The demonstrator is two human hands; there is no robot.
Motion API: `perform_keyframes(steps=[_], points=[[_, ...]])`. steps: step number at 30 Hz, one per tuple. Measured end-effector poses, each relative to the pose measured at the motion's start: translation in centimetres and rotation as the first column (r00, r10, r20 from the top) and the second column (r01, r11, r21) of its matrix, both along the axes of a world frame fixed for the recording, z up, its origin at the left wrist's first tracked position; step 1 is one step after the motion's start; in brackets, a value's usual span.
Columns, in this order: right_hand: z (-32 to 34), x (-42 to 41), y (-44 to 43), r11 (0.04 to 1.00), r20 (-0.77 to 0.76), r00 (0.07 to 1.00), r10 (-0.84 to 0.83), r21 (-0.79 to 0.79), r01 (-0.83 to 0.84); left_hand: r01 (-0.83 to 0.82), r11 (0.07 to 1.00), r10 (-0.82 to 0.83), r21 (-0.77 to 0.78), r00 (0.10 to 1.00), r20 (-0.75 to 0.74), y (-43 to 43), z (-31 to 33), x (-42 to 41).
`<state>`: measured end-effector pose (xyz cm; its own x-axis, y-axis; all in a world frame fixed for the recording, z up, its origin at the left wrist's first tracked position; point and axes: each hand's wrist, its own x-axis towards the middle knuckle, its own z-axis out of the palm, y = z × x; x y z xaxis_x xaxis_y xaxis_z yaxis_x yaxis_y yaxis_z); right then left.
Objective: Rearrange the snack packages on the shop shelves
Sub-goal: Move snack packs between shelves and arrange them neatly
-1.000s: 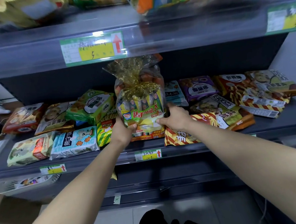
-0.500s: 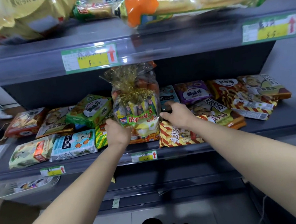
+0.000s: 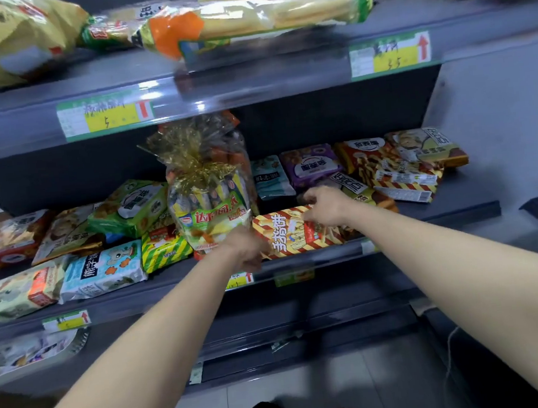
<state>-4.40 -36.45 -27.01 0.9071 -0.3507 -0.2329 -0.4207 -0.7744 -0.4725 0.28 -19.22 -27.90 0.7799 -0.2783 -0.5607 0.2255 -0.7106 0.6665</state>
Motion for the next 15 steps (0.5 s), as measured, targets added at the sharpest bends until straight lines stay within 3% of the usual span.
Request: perform_keyframes(steps=[4,8,15], points=[[-0.4,0.0,-0.1,0.997,-0.152,0.987,0.054,-0.053,-0.063,-0.228,0.959,0.215,-0.169,0.972,-0.095,-1.2,-2.0,-0.4],[-1.1,0.8,0.5,0.989,-0.203,0.977,0.064,-0.119,-0.089,-0.387,0.867,0.311,-0.315,0.913,-0.266,-2.1,-2.7,-0.7],[-2.5,0.8,0.6,0.998,-0.058,0.997,-0.043,-0.058,0.040,-0.641,0.648,0.488,-0.411,0.764,-0.422,-3.3,-3.2,-1.8]])
